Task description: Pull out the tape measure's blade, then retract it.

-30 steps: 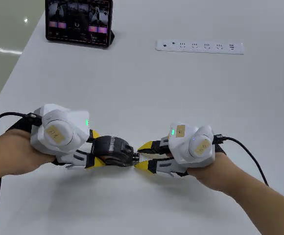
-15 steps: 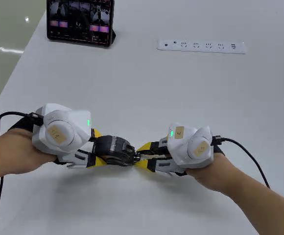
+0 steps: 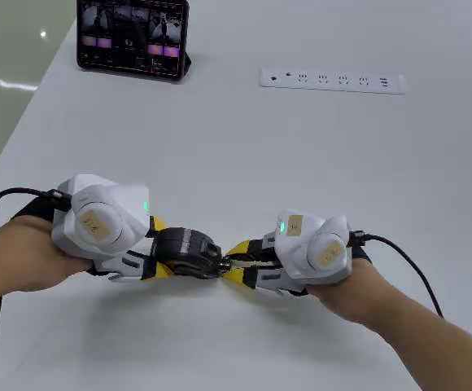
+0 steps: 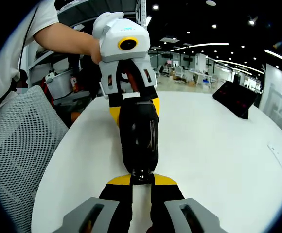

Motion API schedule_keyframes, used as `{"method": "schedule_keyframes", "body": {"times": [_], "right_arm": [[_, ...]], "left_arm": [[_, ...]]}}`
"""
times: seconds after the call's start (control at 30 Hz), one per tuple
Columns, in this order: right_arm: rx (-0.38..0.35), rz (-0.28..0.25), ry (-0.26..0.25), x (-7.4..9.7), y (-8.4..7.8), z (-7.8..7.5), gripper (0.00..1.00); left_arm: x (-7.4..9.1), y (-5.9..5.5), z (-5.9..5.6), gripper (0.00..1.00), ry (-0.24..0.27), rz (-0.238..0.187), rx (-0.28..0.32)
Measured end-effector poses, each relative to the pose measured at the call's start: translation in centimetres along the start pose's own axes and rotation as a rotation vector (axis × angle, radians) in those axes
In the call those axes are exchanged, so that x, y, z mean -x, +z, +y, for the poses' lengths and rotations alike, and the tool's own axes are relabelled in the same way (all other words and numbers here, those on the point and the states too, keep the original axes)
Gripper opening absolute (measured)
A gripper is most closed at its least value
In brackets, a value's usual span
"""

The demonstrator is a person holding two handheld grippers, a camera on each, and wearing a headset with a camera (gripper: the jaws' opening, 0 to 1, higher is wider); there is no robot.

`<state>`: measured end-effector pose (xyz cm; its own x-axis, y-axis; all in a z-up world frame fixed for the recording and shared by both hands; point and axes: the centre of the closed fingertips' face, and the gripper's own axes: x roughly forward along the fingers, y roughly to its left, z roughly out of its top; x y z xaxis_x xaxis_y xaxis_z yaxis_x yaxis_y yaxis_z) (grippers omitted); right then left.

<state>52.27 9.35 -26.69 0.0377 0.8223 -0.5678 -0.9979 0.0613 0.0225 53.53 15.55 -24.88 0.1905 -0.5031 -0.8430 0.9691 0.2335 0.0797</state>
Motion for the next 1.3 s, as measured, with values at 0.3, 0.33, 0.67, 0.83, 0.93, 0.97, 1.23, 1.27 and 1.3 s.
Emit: {"method": "schedule_keyframes", "body": {"times": [0.3, 0.33, 0.67, 0.83, 0.93, 0.97, 1.23, 1.27, 1.3], "right_arm": [[0.005, -0.004, -0.002, 0.2, 0.0, -0.1, 0.09], [0.005, -0.004, -0.002, 0.2, -0.1, -0.1, 0.09], [0.02, 0.006, -0.004, 1.1, -0.7, -0.2, 0.09], [0.011, 0.008, -0.005, 1.6, -0.9, -0.4, 0.09], [0.011, 0.01, -0.006, 1.8, -1.2, -0.4, 0.09], [0.013, 0.012, -0.007, 2.0, -1.2, -0.4, 0.09], [0.012, 0.022, -0.011, 3.0, -1.9, -0.7, 0.09], [0.013, 0.023, -0.011, 3.1, -2.0, -0.7, 0.09], [0.015, 0.025, -0.013, 3.3, -2.1, -0.7, 0.09]], "left_arm": [[0.0, 0.0, 0.1, 0.26, -0.002, 0.006, 0.002], [0.0, 0.0, 0.1, 0.26, -0.003, 0.006, 0.004], [0.0, 0.0, -0.1, 0.26, 0.004, 0.015, 0.019], [0.0, 0.0, -0.1, 0.26, -0.001, 0.012, 0.024], [0.0, 0.0, -0.2, 0.26, 0.001, 0.015, 0.024], [-0.1, 0.0, -0.2, 0.26, 0.0, 0.014, 0.025], [-0.1, 0.0, -0.2, 0.26, 0.001, 0.016, 0.025], [-0.1, 0.0, -0.1, 0.26, 0.001, 0.016, 0.026], [-0.1, 0.0, -0.1, 0.26, 0.001, 0.016, 0.024]]}}
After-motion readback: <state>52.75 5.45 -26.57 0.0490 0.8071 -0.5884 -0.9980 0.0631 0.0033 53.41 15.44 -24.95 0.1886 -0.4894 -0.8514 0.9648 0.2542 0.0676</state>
